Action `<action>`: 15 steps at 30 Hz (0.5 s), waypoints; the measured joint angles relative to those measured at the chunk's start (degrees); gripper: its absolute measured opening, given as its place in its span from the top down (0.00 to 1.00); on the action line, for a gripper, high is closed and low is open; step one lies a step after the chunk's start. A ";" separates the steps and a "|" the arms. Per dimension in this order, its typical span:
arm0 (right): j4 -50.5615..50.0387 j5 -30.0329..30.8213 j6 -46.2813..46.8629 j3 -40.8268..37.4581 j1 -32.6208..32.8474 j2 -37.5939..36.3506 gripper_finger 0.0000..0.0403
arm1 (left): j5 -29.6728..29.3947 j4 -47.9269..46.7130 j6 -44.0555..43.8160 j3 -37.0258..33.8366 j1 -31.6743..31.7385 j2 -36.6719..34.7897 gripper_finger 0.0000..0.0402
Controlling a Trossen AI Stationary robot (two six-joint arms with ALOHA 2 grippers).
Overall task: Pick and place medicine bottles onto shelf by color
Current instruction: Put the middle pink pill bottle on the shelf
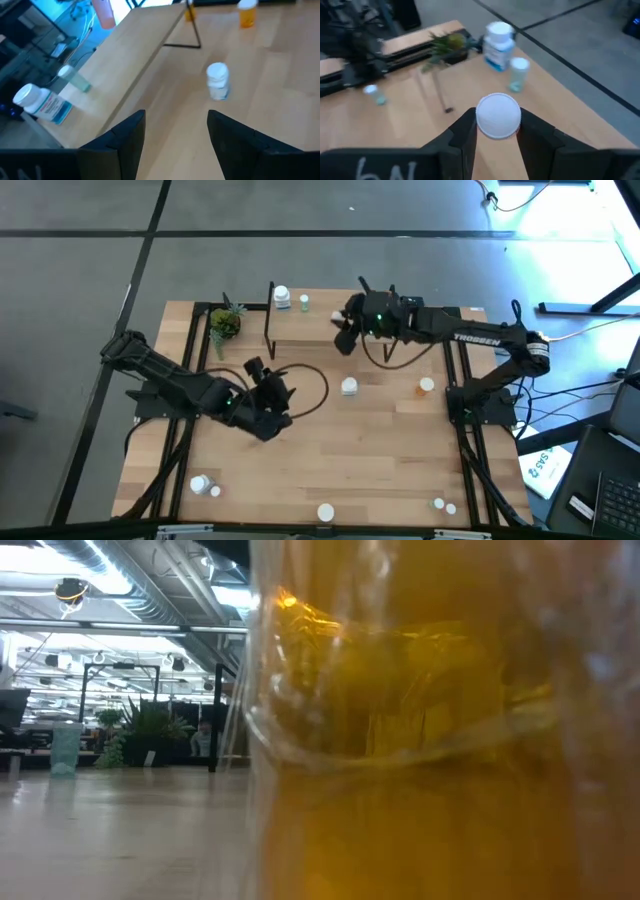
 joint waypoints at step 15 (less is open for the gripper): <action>4.32 -5.33 -3.28 -0.07 -11.50 8.19 0.69 | 0.71 -2.50 0.02 0.09 6.08 -1.17 0.48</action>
